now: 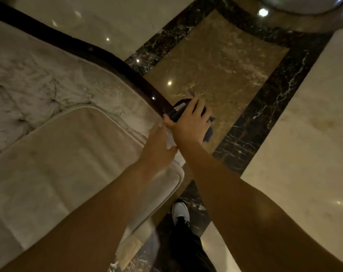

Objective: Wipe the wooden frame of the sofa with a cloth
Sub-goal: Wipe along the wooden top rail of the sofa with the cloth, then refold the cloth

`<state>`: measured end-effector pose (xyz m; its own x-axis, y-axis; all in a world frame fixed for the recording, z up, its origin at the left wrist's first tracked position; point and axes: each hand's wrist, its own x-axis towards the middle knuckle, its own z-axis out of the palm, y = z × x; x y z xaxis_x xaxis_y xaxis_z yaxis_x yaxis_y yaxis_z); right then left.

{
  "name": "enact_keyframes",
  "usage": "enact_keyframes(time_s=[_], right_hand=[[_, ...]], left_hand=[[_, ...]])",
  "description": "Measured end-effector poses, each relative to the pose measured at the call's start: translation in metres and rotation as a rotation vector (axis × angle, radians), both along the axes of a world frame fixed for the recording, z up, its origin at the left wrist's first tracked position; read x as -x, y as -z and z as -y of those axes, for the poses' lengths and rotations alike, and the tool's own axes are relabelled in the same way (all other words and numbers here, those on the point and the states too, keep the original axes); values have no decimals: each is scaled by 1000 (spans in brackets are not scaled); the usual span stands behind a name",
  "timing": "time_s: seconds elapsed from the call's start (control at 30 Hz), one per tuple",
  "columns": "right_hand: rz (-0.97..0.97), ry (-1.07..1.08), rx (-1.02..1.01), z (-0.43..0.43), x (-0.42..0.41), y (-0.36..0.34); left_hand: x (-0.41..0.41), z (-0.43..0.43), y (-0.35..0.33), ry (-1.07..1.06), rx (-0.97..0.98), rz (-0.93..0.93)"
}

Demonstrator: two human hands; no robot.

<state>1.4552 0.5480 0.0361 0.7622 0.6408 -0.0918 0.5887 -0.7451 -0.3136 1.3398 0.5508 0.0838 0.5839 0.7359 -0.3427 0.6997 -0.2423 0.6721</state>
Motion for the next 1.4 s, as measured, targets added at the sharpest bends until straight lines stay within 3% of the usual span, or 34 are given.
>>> enact_keyframes(time_s=[0.1, 0.17, 0.2, 0.27, 0.37, 0.43, 0.5, 0.6, 0.67, 0.9, 1.03, 1.13, 1.23, 1.4], right_hand=[[-276, 247, -48, 3, 16, -21], [-626, 517, -361, 15, 32, -27], [-828, 533, -507, 25, 49, -35], [-1167, 393, -605, 35, 91, -58], [-1707, 341, -768, 40, 170, -123], [-1969, 251, -823, 56, 216, -166], [-2123, 93, -773, 84, 273, -206], [-2323, -167, -694, 129, 342, -260], [-2351, -320, -641, 158, 382, -296], [-2368, -452, -317, 198, 479, -363], [-2429, -675, 77, 195, 520, -376], [-2307, -864, 326, 184, 550, -374], [-2032, -1088, 562, 174, 584, -366], [-1715, -1136, 653, 183, 651, -331]], left_hand=[[23, 31, -25, -43, 1, 84], [52, 51, -47, -85, 9, 109], [75, 63, -59, -125, 26, 113], [124, 83, -86, -228, 82, 152], [207, 113, -137, -597, 259, 336], [250, 126, -170, -757, 163, 316], [305, 151, -213, -950, 132, 410], [376, 185, -273, -1122, 390, 753], [420, 211, -308, -1133, 492, 870], [530, 278, -359, -1204, 541, 1001], [573, 302, -363, -1375, 496, 1041], [601, 316, -362, -1449, 468, 1180], [626, 330, -352, -1576, 442, 1129], [666, 357, -318, -1954, 176, 1189]])
